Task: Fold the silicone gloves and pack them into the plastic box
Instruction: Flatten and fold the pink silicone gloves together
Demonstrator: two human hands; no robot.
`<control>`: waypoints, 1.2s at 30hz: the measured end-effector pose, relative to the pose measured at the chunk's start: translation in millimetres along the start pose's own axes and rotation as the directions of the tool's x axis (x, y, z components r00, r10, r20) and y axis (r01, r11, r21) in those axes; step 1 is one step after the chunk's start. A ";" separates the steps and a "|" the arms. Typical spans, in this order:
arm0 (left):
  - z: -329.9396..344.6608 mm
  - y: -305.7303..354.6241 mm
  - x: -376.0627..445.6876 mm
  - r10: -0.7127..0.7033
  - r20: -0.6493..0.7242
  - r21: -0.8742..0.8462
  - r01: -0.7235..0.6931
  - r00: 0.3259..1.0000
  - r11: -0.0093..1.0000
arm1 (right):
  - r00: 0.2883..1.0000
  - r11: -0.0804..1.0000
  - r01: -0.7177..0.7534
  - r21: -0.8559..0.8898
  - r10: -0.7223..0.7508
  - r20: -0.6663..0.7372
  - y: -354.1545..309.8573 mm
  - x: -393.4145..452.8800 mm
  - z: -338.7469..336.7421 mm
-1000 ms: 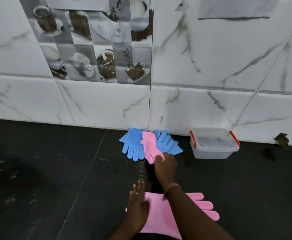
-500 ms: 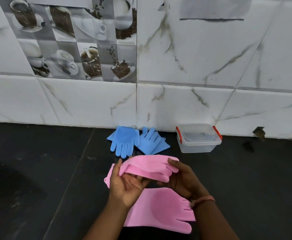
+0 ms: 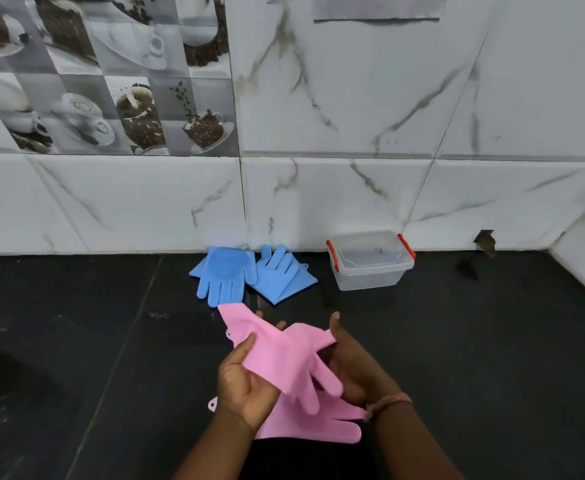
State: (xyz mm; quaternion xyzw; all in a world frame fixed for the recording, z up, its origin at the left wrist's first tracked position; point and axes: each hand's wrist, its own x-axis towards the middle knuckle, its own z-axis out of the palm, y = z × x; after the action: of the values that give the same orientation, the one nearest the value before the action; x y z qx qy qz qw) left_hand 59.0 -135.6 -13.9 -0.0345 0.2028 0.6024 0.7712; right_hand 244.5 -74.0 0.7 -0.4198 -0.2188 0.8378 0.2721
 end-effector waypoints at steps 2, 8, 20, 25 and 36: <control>1.4 3.4 -2.2 -0.004 0.023 0.016 0.004 1.000 1.000 | 0.999 0.999 0.024 -0.029 -0.023 0.041 3.9 -12.8 -4.7; -1.6 28.5 -8.2 0.118 0.122 0.021 -0.121 0.985 0.992 | 0.966 0.966 0.247 -0.076 -0.239 0.102 -17.3 -34.6 -21.6; -47.9 41.3 -21.8 -0.127 -0.272 0.362 0.224 0.954 0.905 | 0.995 0.959 0.040 -0.279 -0.064 -0.080 -7.1 -37.9 -71.8; -40.0 45.5 -18.4 -0.004 -0.574 0.657 0.464 0.819 0.594 | 0.965 0.940 -0.077 -0.333 -0.014 -0.264 -2.1 -37.6 -87.0; -33.3 53.5 -16.1 0.434 -0.345 0.935 0.263 0.832 0.239 | 0.979 0.977 0.002 -0.215 -0.046 -0.199 10.5 -44.5 -90.3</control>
State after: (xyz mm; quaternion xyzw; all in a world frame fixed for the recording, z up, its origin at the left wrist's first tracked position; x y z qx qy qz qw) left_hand -3.6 -145.7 -28.5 0.2891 0.7398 0.3527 0.4948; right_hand 338.1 -97.9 -29.4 -0.5274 -0.2838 0.7588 0.2562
